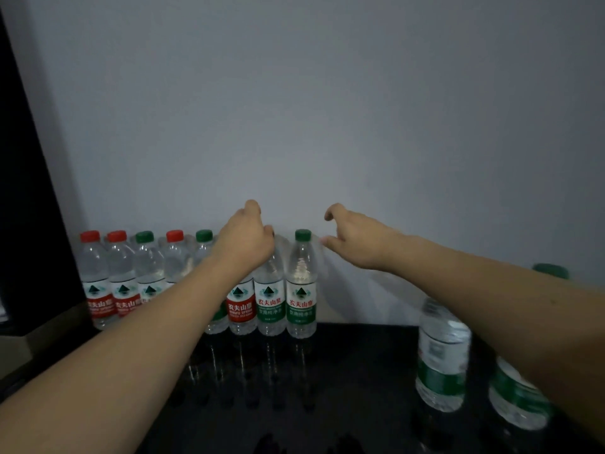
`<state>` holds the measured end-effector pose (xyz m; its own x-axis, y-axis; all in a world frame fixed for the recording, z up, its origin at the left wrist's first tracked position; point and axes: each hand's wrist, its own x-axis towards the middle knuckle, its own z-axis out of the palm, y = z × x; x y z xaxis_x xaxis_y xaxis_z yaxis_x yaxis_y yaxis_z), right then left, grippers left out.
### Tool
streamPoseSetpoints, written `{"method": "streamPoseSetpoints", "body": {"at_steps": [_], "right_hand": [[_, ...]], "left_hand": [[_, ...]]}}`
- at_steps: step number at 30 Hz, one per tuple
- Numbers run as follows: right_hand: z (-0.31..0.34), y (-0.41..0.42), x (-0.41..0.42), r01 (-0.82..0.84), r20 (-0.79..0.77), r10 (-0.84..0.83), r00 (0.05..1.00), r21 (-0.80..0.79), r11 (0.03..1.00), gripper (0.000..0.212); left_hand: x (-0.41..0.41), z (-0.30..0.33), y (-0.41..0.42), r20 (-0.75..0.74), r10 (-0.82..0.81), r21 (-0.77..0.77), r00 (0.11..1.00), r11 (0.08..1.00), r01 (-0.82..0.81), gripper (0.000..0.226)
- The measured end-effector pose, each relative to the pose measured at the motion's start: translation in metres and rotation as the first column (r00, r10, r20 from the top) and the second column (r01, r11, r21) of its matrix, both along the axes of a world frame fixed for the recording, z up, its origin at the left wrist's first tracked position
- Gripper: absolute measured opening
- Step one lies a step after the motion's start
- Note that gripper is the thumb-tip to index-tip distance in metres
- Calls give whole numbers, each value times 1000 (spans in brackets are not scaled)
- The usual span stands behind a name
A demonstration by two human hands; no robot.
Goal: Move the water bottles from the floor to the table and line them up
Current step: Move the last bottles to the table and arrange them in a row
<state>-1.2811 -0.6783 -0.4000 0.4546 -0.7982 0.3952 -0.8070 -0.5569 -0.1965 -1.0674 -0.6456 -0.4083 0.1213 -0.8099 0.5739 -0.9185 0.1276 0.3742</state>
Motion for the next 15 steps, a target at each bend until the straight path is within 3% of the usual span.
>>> {"method": "streamPoseSetpoints", "body": {"at_steps": [3,7,11,15], "right_hand": [[21,48,-49,75,-153,-72,986,16,997,38],[45,109,-121,166,-216,-169,962,-32,986,17],[56,155,-185,296,-220,-286,933,11,955,19],[54,177,-223,390,-258,-357,898,85,917,42]], "left_hand": [[-20,21,42,72,-34,12,997,999,34,32],[-60,47,94,164,-84,50,983,996,76,32],[-113,63,133,224,-147,144,963,983,116,30],[-162,62,150,270,-216,253,938,956,147,33]]}}
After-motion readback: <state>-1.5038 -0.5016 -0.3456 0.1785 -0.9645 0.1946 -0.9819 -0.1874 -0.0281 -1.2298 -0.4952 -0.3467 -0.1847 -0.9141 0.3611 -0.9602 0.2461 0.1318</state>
